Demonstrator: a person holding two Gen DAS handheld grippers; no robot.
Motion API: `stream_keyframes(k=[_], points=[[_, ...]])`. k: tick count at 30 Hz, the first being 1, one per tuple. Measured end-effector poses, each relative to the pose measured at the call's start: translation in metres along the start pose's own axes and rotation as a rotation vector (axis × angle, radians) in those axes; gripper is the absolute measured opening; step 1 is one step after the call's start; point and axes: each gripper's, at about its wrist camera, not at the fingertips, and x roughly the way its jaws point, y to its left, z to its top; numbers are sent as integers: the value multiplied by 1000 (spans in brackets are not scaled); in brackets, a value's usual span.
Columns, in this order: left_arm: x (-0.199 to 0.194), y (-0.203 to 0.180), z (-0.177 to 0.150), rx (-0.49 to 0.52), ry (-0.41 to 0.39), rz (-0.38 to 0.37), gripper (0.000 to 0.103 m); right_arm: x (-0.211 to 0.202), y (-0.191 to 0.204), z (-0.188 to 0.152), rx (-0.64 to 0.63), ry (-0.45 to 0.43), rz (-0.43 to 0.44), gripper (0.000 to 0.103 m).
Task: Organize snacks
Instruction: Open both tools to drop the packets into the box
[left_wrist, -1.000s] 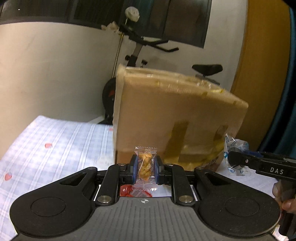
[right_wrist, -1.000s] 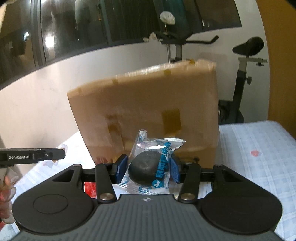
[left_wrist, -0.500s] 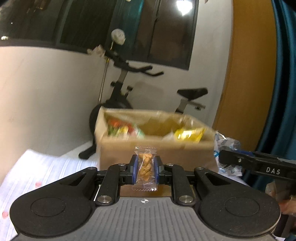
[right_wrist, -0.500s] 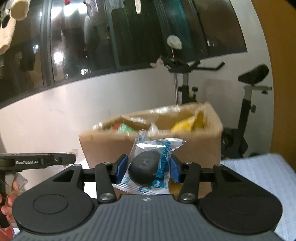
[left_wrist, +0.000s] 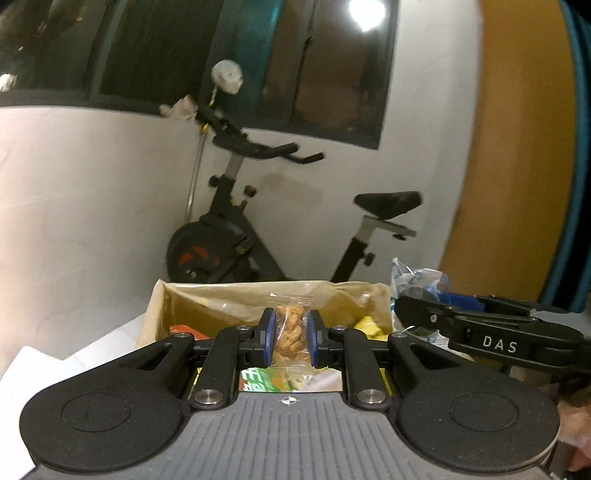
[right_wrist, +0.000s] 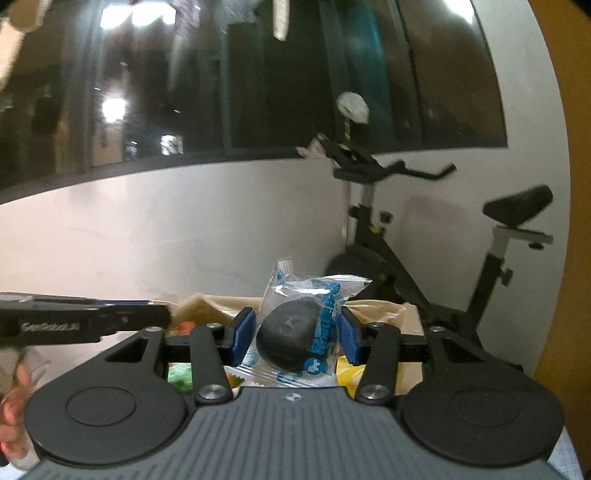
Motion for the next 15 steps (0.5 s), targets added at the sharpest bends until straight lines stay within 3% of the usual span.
stream_keyframes(k=[12, 15], points=[[24, 17, 9, 0, 60, 80, 20, 67, -11, 8, 29, 155, -21, 50], [22, 19, 6, 13, 72, 80, 35, 72, -11, 5, 12, 185, -33, 52]])
